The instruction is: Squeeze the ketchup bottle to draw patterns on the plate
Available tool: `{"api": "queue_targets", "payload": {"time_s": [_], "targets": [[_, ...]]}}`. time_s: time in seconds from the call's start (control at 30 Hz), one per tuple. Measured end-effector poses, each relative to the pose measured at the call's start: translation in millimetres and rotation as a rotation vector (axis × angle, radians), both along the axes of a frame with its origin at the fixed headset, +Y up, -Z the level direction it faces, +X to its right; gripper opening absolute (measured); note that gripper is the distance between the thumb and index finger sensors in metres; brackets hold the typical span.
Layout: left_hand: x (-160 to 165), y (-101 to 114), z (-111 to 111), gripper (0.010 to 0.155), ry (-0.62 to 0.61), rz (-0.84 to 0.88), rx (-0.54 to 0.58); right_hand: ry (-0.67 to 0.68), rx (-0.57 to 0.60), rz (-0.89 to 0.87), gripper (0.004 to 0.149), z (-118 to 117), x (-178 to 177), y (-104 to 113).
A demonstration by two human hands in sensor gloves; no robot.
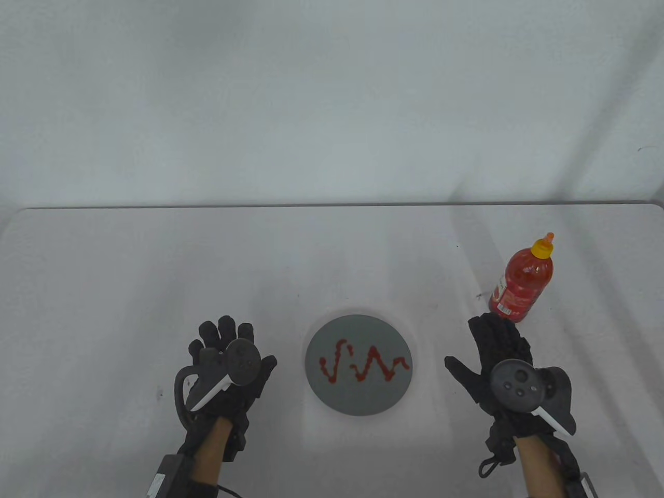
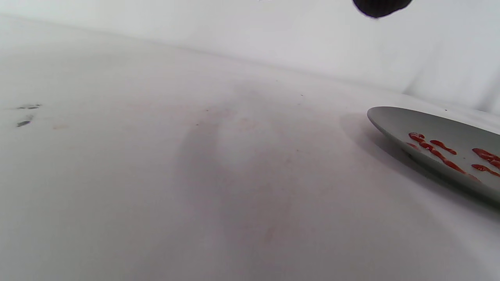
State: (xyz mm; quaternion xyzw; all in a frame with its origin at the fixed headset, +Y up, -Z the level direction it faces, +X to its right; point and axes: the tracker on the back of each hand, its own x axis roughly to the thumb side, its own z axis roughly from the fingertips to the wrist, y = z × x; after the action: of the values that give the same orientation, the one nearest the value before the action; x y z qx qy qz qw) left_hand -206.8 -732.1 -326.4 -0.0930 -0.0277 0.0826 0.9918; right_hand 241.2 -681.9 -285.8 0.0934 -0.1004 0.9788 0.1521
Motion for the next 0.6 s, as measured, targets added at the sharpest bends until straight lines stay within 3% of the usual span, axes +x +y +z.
{"api": "queue_targets", "payload": {"time_s": [0.1, 0.23, 0.6], "targets": [[-0.1, 0.2, -0.4, 0.082, -0.001, 0.0, 0.004, -0.003, -0.001, 0.025, 0.086, -4.7, 2.8, -17.9], [0.9, -0.1, -0.6, 0.083, -0.01, -0.003, 0.006, 0.01, -0.192, 0.082, 0.1, -12.2, 11.1, -40.5], [3.8, -1.7, -2.2, 0.083, -0.02, -0.017, 0.008, 0.0, -0.249, 0.169, 0.1, -19.3, 10.4, -58.4]]}}
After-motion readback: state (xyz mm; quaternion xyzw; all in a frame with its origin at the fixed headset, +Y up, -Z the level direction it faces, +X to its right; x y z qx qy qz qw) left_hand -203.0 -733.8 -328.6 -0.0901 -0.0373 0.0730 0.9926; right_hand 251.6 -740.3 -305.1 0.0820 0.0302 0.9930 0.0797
